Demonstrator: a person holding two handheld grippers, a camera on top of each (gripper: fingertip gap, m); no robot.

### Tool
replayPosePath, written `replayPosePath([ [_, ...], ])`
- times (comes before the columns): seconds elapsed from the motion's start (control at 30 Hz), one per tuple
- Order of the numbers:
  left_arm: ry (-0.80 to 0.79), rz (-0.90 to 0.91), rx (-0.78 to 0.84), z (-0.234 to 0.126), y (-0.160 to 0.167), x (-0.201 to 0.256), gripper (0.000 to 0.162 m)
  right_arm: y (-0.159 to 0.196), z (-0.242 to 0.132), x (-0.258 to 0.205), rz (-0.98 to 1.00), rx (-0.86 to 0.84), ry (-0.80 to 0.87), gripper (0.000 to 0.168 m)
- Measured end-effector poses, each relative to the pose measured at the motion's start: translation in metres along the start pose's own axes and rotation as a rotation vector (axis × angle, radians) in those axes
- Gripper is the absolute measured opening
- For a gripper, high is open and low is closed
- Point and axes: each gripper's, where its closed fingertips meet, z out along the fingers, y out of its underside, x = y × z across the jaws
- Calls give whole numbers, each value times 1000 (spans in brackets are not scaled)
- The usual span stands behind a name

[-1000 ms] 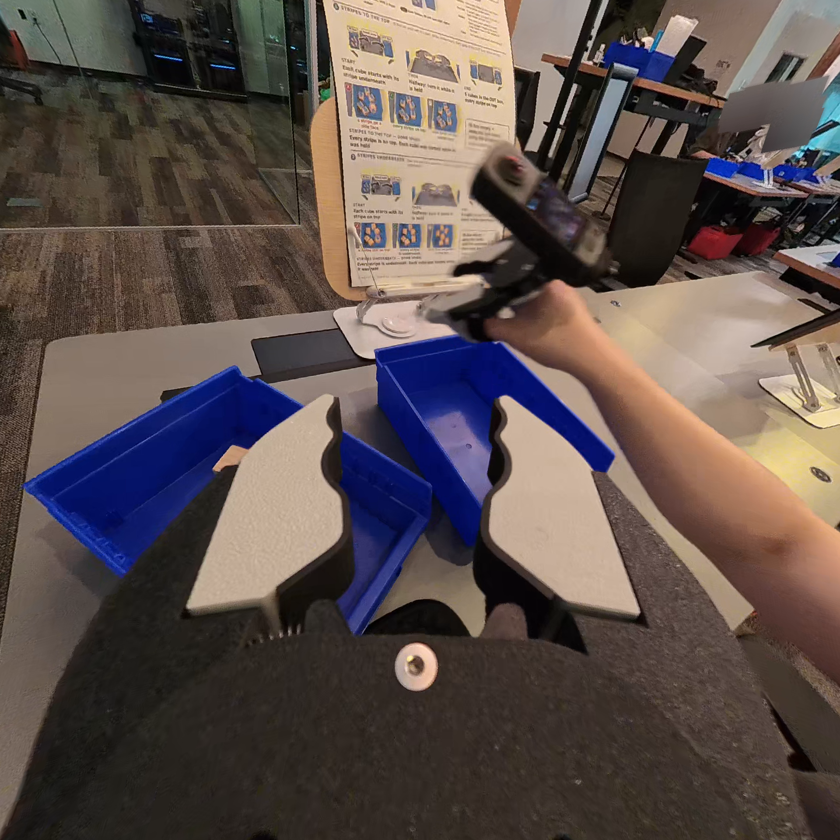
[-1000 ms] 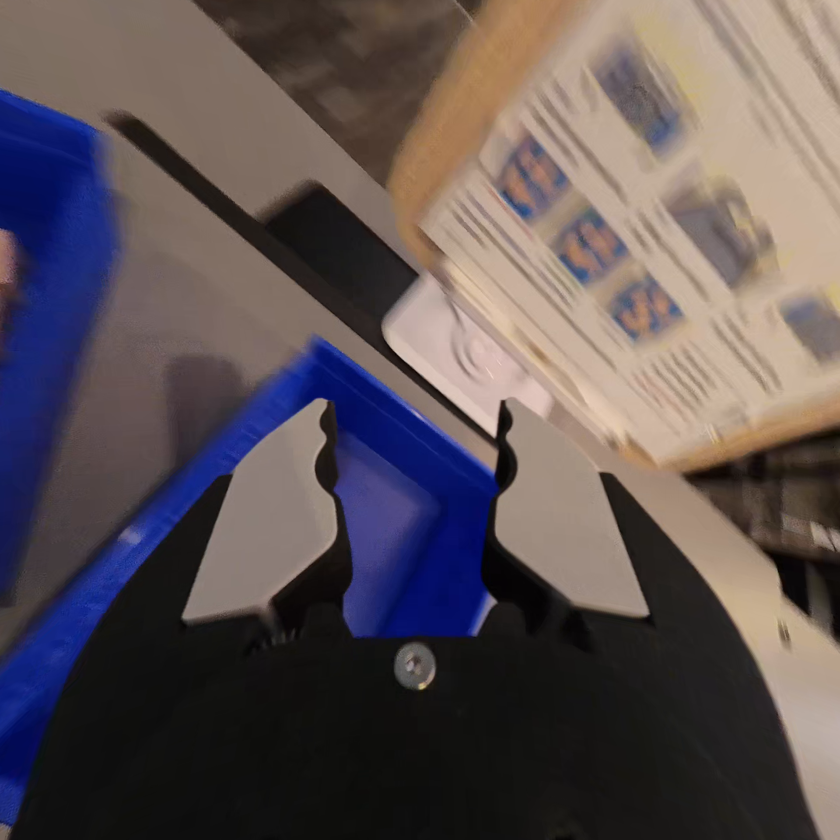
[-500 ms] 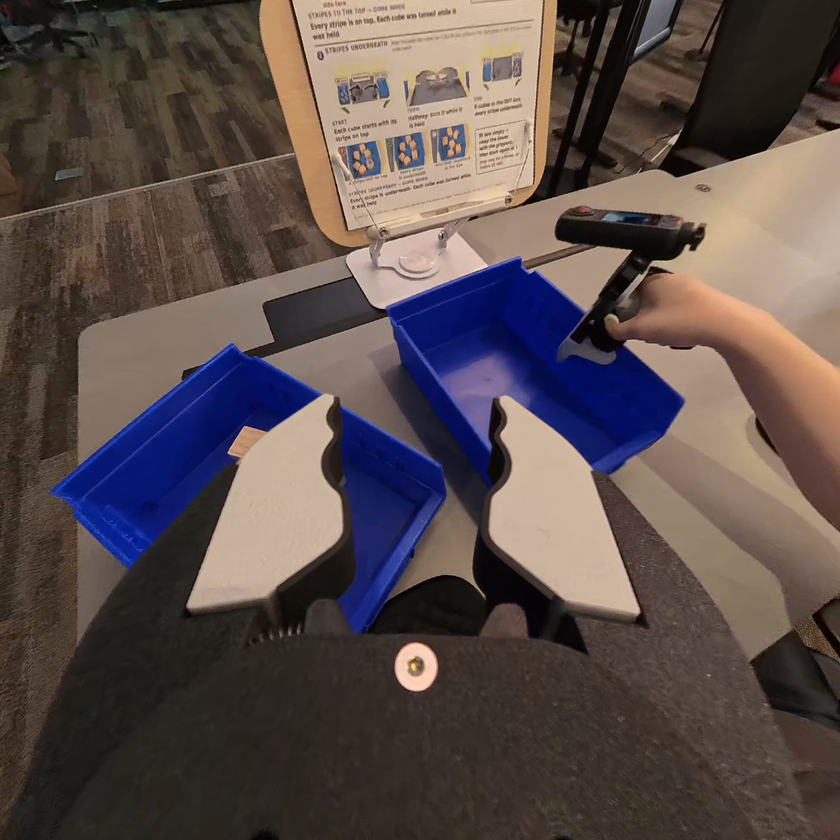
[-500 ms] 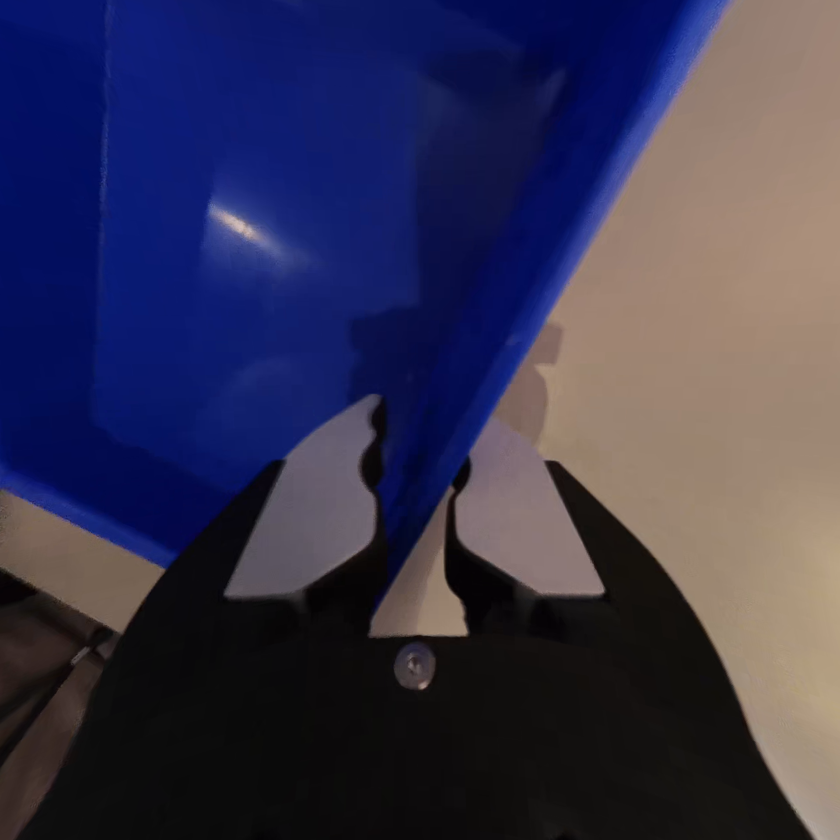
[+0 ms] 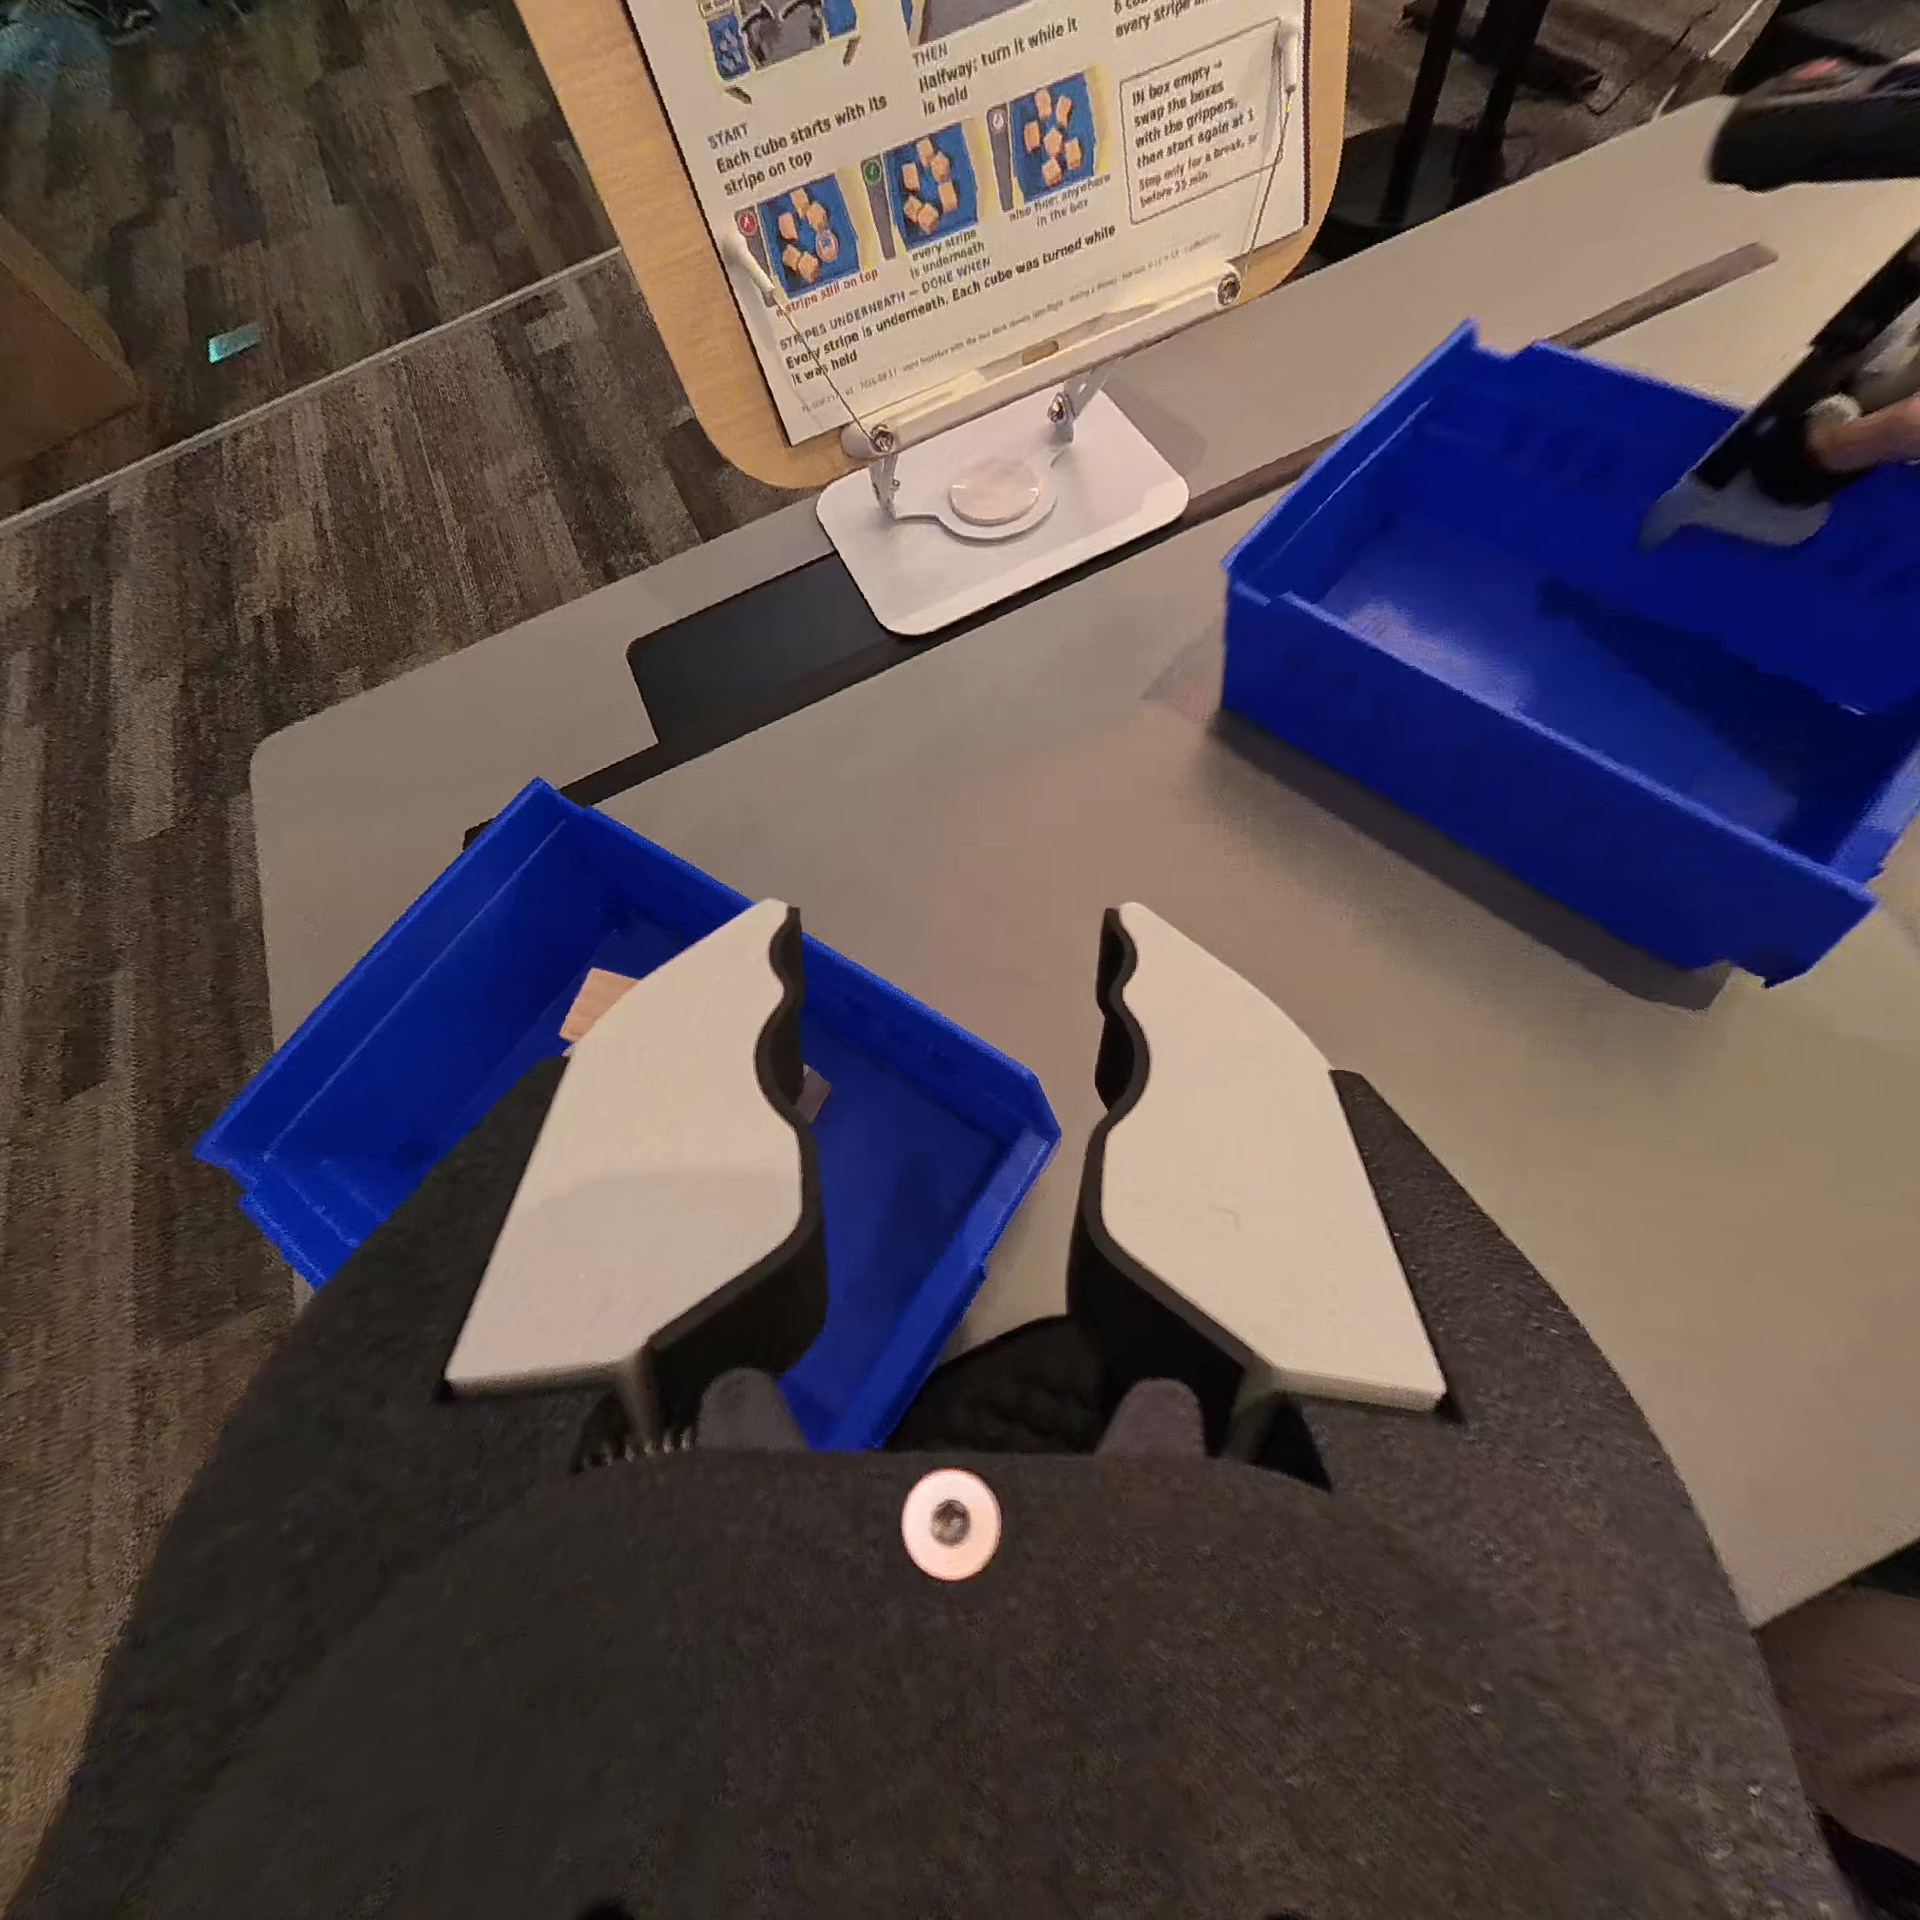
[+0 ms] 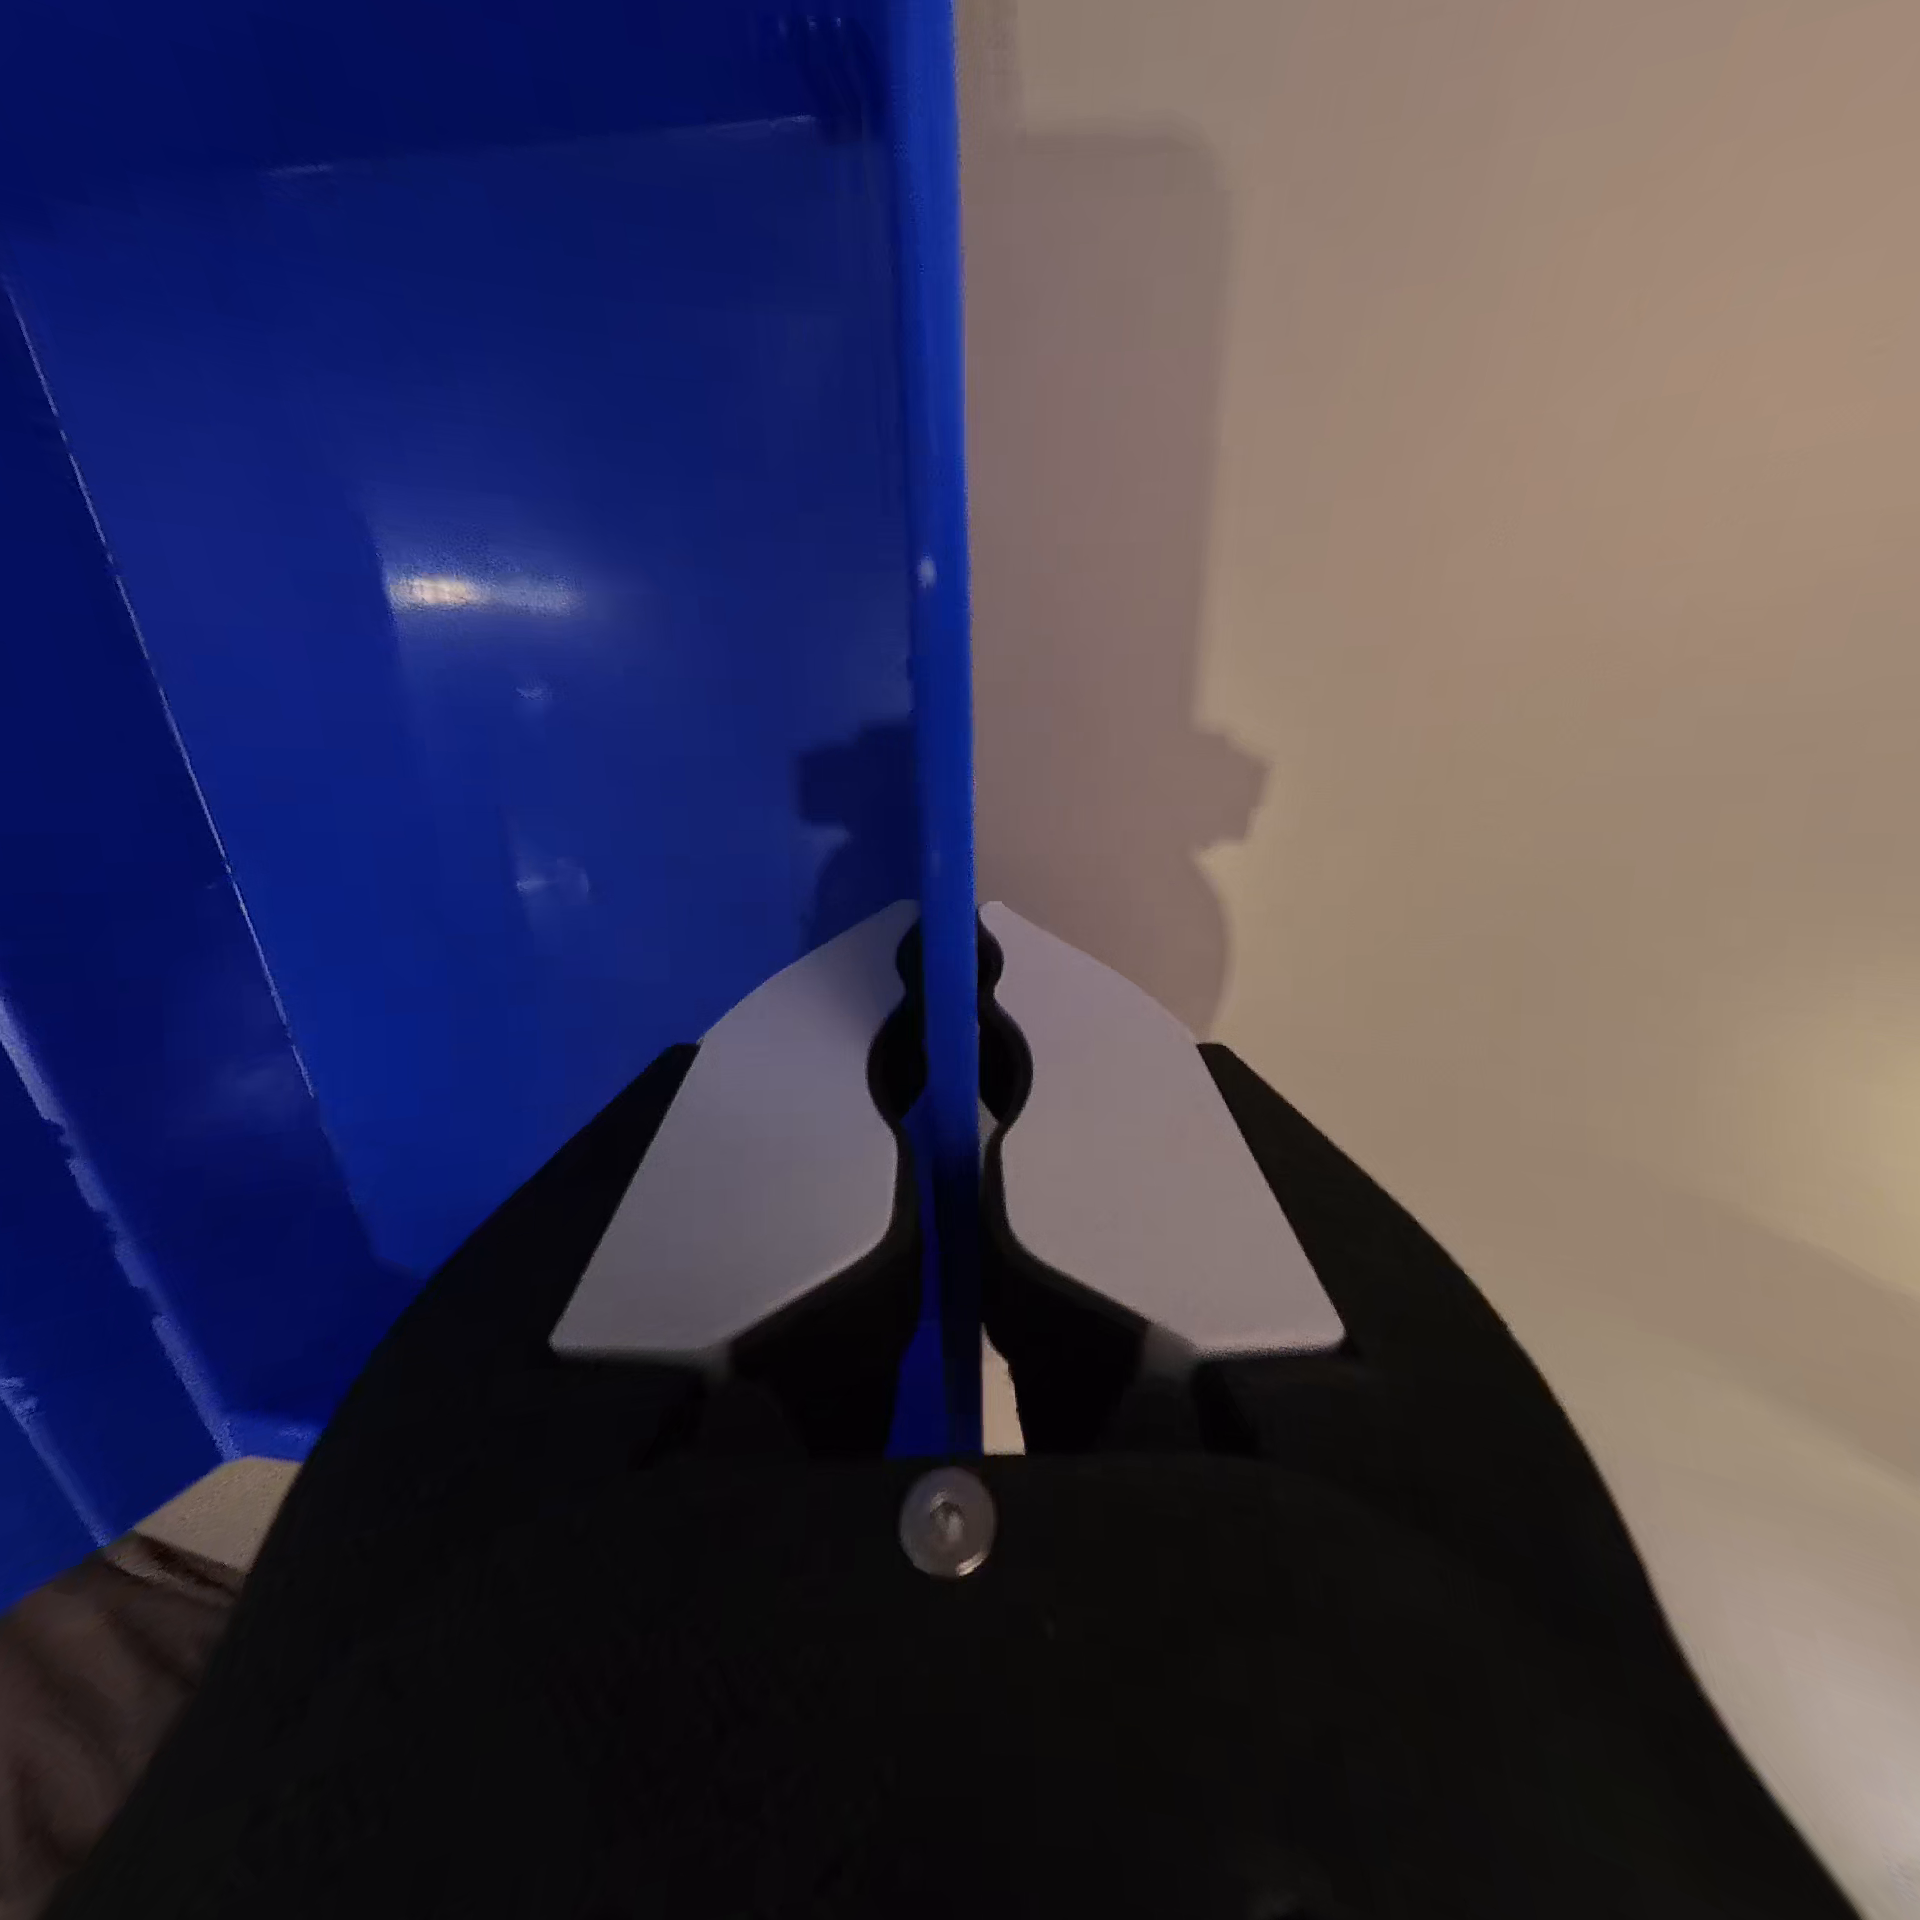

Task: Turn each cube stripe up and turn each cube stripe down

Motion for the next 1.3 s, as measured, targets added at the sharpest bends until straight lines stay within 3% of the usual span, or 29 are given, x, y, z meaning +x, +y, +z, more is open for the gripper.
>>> replayPosePath([
  [0.03,-2,0,10,0,-2,0,53,6,-3,15,19,-1,9,8],
  [0.33,-72,-39,-42,11,5,-24,52,71,-30,121,267,34,46,8],
  [0.5,-168,-206,-74,8,25,-75,58,91,-37,140,356,60,14,8],
  [0.63,-257,-374,-191,12,67,-125,64,90,-37,139,357,62,3,11],
  [0.73,-330,-526,-320,15,111,-159,63,84,-43,139,357,108,16,32],
  [0.8,-341,-612,-398,20,138,-175,71,79,-51,145,367,156,56,41],
  [1.03,-319,-772,-543,42,197,-202,73,70,-63,146,353,243,79,44],
  [1.13,-328,-807,-689,46,227,-202,76,68,-63,142,336,249,66,44],
  [1.2,-325,-804,-774,51,244,-202,69,65,-63,139,320,253,67,44],
  [1.3,-225,-804,-826,68,253,-192,35,62,-63,136,292,244,89,44],
])
